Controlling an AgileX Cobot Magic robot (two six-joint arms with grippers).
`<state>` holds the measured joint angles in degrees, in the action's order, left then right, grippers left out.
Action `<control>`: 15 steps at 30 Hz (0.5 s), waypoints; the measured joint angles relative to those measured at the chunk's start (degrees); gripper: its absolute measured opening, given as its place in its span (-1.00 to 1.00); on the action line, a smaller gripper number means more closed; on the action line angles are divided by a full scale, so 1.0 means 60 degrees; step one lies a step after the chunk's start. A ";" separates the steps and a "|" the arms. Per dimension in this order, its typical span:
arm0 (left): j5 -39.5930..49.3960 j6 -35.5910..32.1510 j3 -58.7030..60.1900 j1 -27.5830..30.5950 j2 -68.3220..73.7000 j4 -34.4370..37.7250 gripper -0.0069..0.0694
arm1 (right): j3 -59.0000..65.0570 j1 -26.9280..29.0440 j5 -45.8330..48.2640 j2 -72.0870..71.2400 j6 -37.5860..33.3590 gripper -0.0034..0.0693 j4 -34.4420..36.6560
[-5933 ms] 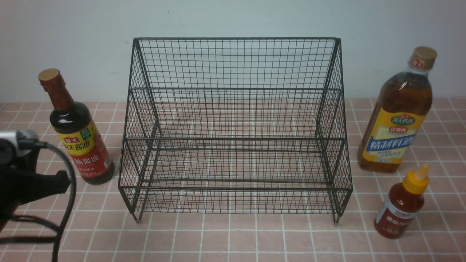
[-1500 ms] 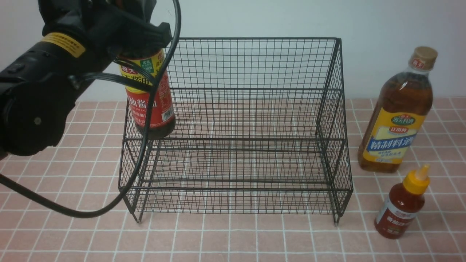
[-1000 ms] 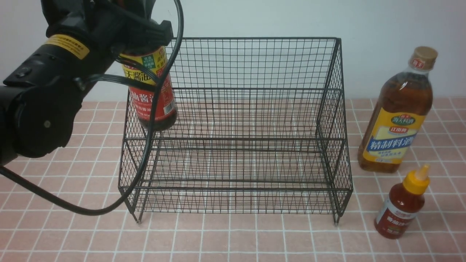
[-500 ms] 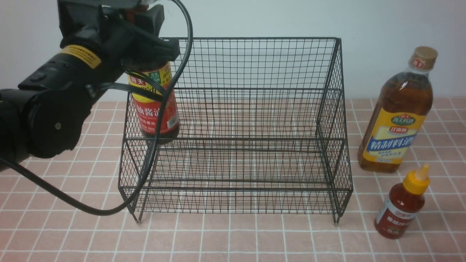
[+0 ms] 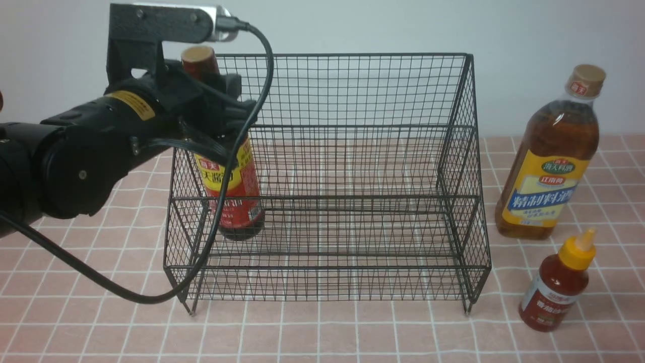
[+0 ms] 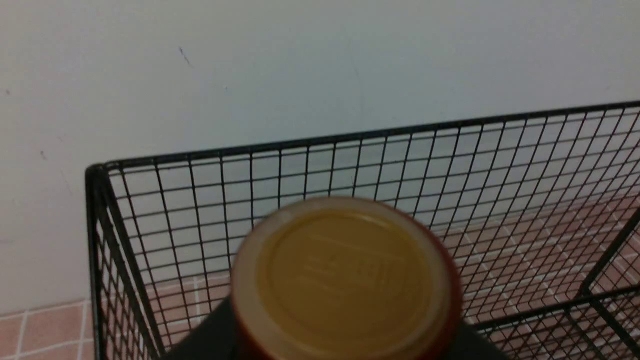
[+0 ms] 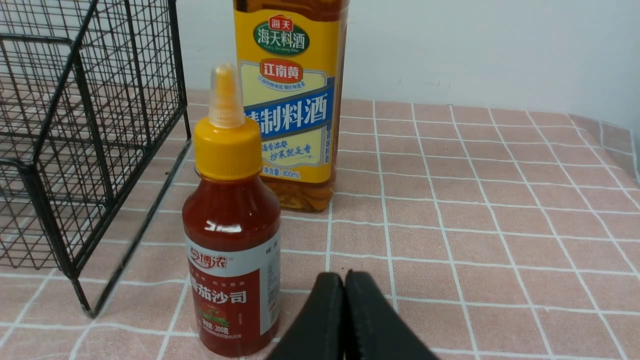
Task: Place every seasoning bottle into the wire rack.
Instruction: Use the left arm to put the condiment bottle back on the shelf
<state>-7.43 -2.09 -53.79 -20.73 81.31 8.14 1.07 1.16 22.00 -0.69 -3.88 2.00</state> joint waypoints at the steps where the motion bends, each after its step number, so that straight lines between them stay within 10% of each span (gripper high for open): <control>1: 0.0058 0.0000 -0.0010 0.0000 0.0000 0.0000 -0.15 | 0.0000 0.0000 0.0000 0.0000 0.0000 -0.95 0.0000; 15: 0.0540 0.0000 -0.0075 0.0000 0.0362 -0.0045 -0.15 | 0.0000 0.0000 0.0000 0.0000 0.0000 -0.95 0.0000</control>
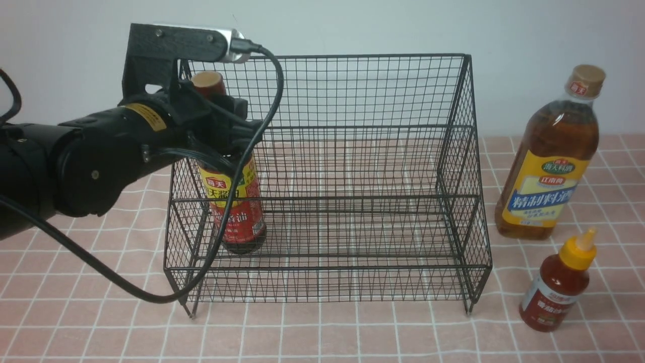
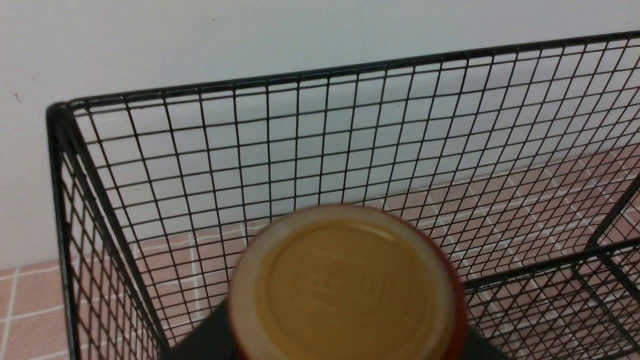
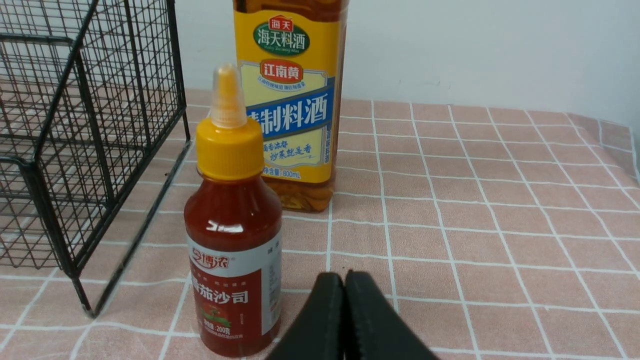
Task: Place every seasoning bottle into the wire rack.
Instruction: Use the left arm to put the condiment bottle back on the shelf, then use the right arm to grab the condiment bottle closest to it
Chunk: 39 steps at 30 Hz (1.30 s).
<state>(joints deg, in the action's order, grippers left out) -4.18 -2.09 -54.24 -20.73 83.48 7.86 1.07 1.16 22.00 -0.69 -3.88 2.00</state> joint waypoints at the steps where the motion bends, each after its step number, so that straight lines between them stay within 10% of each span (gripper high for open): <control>1: -0.0012 0.0000 0.0000 0.0000 0.0008 0.0000 -0.14 | 0.0000 0.0000 0.0000 0.0000 0.0000 -0.95 0.0000; 15: 0.1709 -0.0587 -0.0033 0.0000 -0.1358 0.0029 0.43 | 0.0000 0.0000 0.0000 0.0000 0.0000 -0.95 0.0000; 19: 0.2363 -0.0759 -0.0033 0.0000 -0.2275 0.0029 0.31 | 0.0000 0.0000 0.0000 0.0000 0.0000 -0.95 0.0000; 28: 0.4913 -0.0760 -0.0033 0.0000 -0.5470 0.0040 -0.74 | 0.0000 0.0000 0.0000 0.0000 0.0000 -0.95 0.0000; 39: 0.6429 -0.0760 -0.0033 0.0000 -0.8034 0.0291 -0.84 | 0.0000 0.0000 0.0000 0.0000 0.0000 -0.95 0.0000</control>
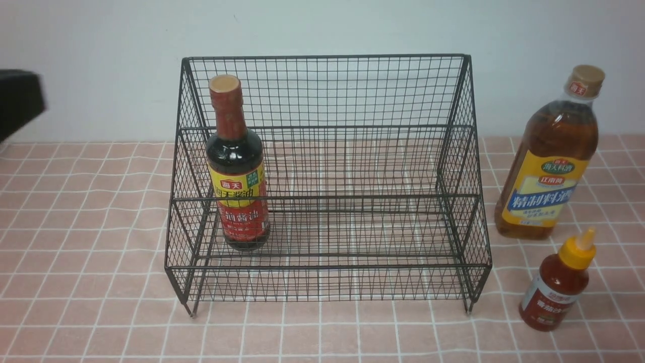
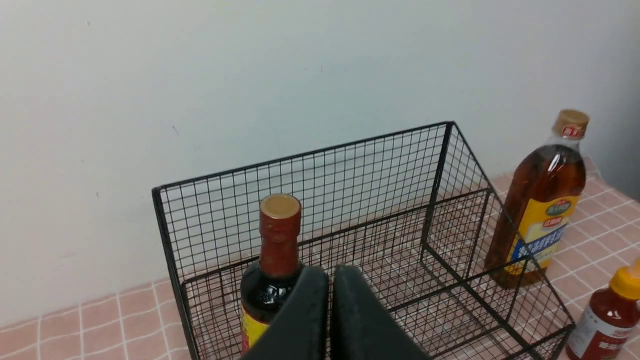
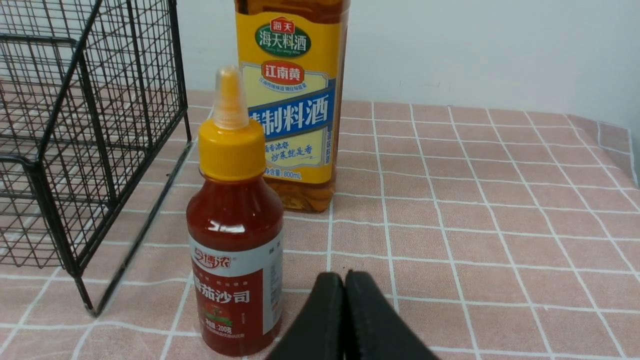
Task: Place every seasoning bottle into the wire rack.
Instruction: Use the right arm to grab the condiment bottle closest to it
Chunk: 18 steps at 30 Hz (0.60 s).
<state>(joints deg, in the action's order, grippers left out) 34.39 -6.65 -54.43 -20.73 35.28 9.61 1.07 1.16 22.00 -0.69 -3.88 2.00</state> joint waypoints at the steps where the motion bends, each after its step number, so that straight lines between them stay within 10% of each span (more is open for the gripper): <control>1: 0.0046 0.0000 0.0000 0.0000 -0.0194 0.0000 -0.84 | 0.0000 0.0000 0.0000 0.0000 0.0000 -0.95 0.0000; 18: 0.0116 -0.0368 0.0867 0.0158 -0.1354 -0.0366 -0.84 | 0.0000 0.0000 0.0000 0.0000 0.0000 -0.95 0.0000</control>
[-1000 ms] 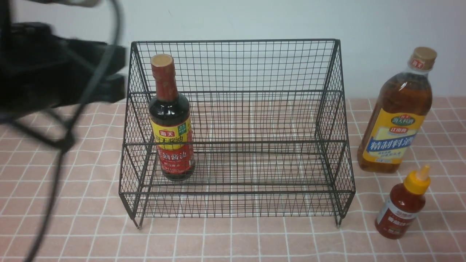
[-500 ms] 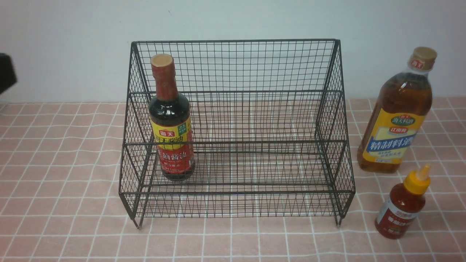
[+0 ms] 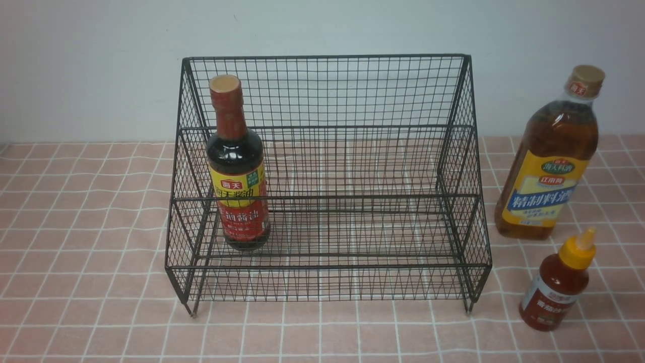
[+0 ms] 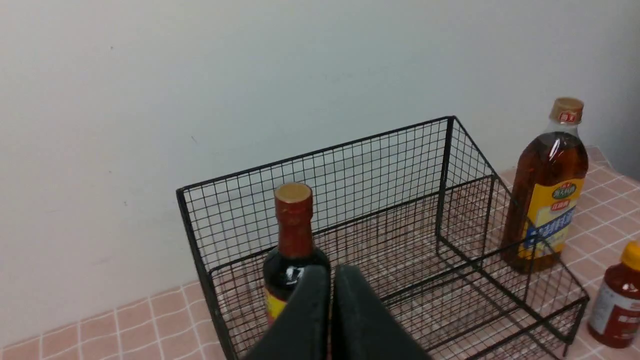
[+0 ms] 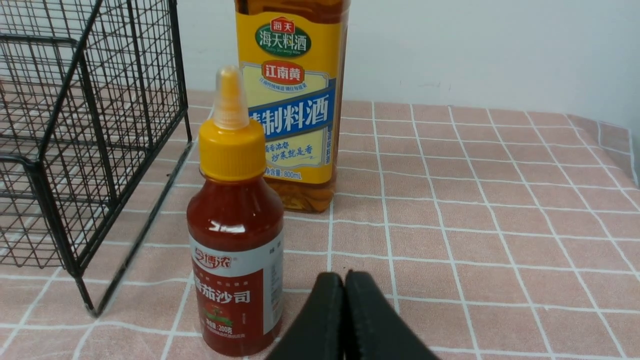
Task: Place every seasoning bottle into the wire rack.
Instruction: Use the right arm to grab the condiment bottle closest to it
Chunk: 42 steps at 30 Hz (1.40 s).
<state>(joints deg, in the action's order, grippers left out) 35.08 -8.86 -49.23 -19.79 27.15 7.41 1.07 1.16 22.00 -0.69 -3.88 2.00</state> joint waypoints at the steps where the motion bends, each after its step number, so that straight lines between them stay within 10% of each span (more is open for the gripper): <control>1: -0.0395 -0.0040 0.0732 0.0278 -0.0465 -0.0068 -0.84 | 0.0000 0.0000 0.0000 0.0000 0.0000 -0.95 0.0000; 16: -0.2428 -0.0037 0.8409 0.2969 -0.4630 -0.0451 -0.84 | 0.0000 0.0000 -0.0009 0.0000 0.0000 -0.95 0.0000; 42: -0.2179 0.0005 0.8456 0.2506 -0.4639 -0.0867 -0.84 | 0.0000 0.0000 -0.0009 0.0000 0.0000 -0.95 0.0000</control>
<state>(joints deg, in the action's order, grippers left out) 22.01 -8.82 1.50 -4.75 -0.68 2.21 1.07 1.16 21.95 -0.69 -3.88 2.00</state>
